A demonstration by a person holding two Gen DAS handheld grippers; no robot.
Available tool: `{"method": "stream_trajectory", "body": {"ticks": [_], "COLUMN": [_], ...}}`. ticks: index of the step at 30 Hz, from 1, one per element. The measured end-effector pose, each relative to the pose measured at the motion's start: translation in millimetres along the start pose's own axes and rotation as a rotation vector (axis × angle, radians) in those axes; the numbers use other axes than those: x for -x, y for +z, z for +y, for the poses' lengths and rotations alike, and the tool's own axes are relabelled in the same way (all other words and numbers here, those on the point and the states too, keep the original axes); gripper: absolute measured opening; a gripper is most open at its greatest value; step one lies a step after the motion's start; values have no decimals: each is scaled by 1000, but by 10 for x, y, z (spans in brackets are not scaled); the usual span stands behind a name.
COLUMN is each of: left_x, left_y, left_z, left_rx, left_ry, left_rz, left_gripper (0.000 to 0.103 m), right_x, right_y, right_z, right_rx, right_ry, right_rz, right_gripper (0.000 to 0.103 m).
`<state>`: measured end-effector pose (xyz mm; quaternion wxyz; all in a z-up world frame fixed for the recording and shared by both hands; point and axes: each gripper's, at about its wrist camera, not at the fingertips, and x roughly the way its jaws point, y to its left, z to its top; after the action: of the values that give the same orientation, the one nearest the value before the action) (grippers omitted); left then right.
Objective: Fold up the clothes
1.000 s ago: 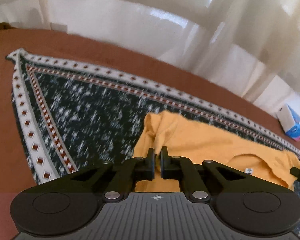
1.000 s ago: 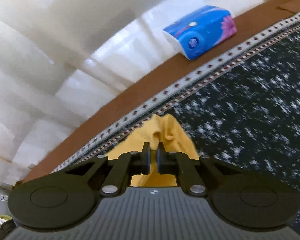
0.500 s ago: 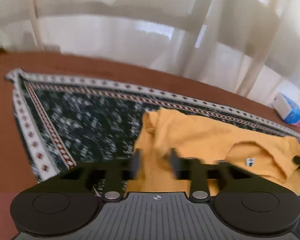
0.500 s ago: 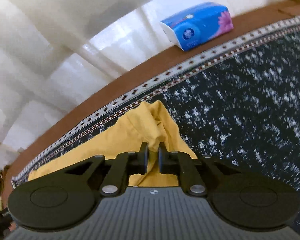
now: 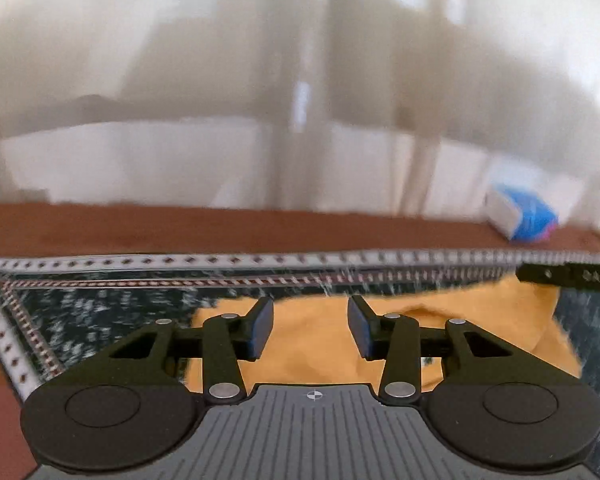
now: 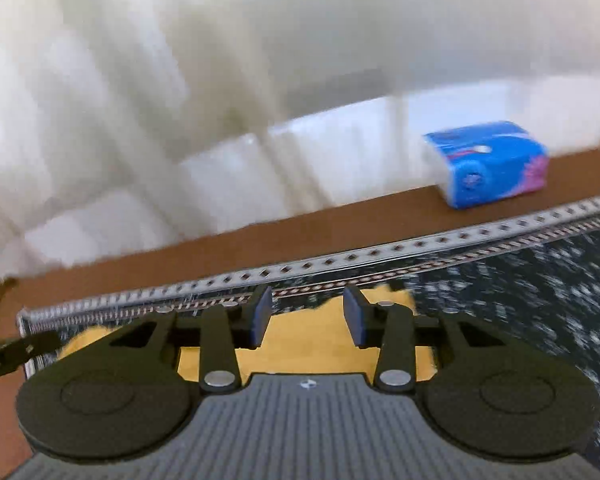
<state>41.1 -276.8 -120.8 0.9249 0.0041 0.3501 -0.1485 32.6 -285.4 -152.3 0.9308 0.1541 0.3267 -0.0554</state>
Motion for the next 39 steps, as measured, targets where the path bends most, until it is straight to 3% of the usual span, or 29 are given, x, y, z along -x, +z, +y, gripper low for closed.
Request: {"method": "stream_trajectory", "body": {"ticks": [5, 9, 12, 16, 19, 24, 26, 28, 32, 36, 39], "left_x": [-258, -262, -258, -220, -175, 24, 153, 272, 370, 213, 37], "left_y": [-258, -434, -473, -550, -528, -480, -440, -366, -141, -11, 11], "left_z": [-64, -46, -12, -28, -9, 59, 93, 137, 134, -46, -256], "left_rx": [-106, -161, -117, -131, -145, -186, -161, -96, 97, 225, 241], "left_ry": [51, 59, 59, 72, 76, 91, 128, 146, 4, -158, -213], "left_rz": [61, 12, -6, -42, -25, 4, 5, -6, -9, 36, 70], "left_gripper": [54, 54, 53, 53, 54, 57, 63, 63, 64, 65, 65], "right_x": [-308, -303, -282, -260, -240, -111, 29, 180, 345, 215, 123], "right_y": [-214, -358, -439, -513, -507, -389, -299, -206, -79, -40, -66], "right_z": [-21, -25, -23, -9, -36, -167, -298, -469, -759, -891, -950], "right_rx": [143, 227, 271, 328, 340, 273, 172, 28, -190, -258, -257], "right_ry": [-104, -106, -104, -102, -96, -122, -135, -78, 53, 144, 146], "right_rz": [84, 56, 26, -9, -11, 42, 37, 25, 25, 107, 144], "right_gripper": [44, 45, 46, 47, 47, 51, 56, 64, 69, 69, 69]}}
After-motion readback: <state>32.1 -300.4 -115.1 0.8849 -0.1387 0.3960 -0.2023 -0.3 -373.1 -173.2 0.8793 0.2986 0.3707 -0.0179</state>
